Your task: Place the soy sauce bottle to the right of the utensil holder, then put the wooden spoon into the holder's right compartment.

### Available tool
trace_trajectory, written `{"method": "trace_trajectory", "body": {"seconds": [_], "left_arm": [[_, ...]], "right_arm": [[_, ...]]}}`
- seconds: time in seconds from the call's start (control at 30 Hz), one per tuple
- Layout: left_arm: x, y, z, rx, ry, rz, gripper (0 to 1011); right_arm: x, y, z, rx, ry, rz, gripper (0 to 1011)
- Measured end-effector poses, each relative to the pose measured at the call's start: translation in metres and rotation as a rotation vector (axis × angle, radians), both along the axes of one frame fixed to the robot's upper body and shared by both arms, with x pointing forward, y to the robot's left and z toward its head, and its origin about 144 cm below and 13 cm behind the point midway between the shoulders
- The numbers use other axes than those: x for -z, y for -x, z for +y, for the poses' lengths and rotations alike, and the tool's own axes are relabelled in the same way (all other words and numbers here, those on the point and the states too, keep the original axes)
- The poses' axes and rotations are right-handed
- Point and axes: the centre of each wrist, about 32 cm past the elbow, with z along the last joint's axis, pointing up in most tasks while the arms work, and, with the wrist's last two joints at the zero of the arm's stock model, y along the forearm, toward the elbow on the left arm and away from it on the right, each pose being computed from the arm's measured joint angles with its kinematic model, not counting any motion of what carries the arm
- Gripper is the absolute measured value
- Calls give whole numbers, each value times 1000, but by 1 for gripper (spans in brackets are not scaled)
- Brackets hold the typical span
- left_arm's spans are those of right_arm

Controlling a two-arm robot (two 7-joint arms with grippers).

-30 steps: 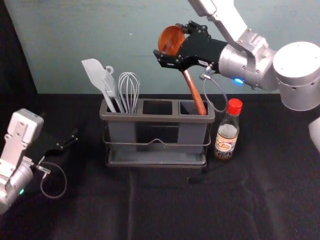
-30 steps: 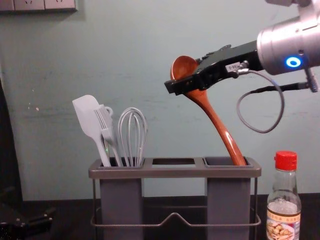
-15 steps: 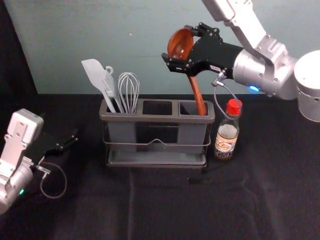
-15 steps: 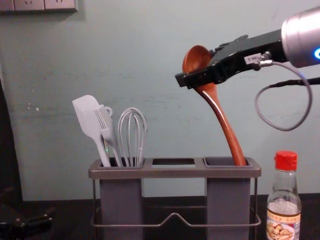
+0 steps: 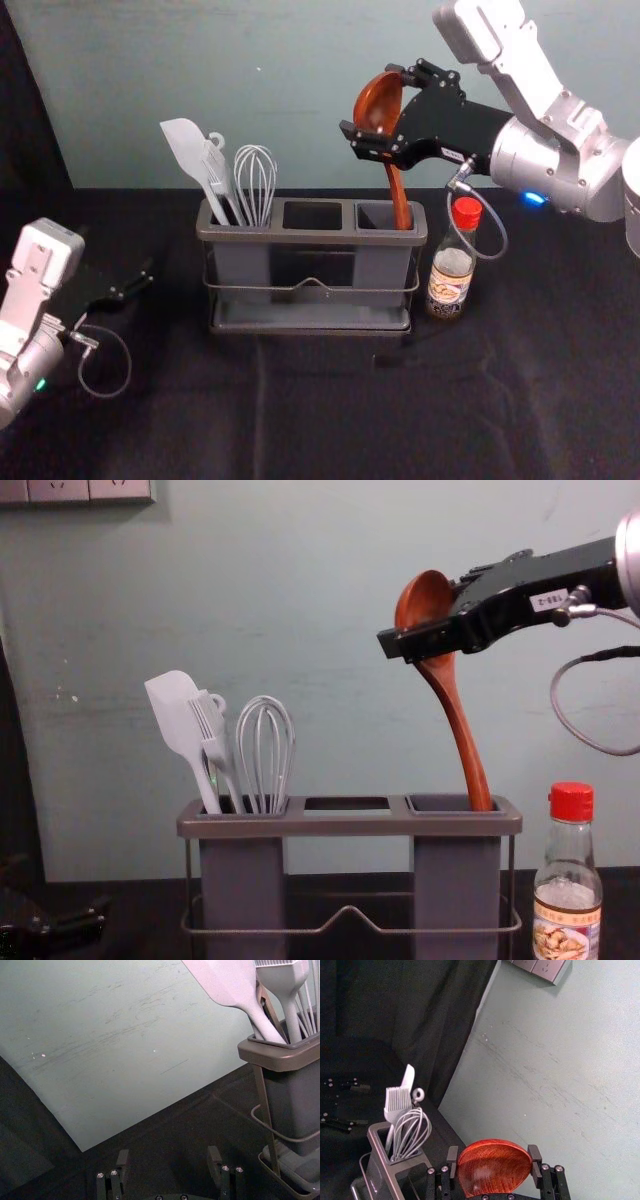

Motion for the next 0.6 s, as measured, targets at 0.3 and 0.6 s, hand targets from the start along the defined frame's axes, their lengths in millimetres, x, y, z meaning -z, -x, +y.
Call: {"method": "trace_trajectory", "body": {"seconds": [0.3, 0.6], "left_arm": [[0, 0, 0, 0, 0, 0, 1012], [0, 0, 0, 0, 0, 0, 1012]], "right_arm": [[6, 0, -4, 4, -25, 2, 854], [22, -6, -5, 10, -63, 30, 854]]}}
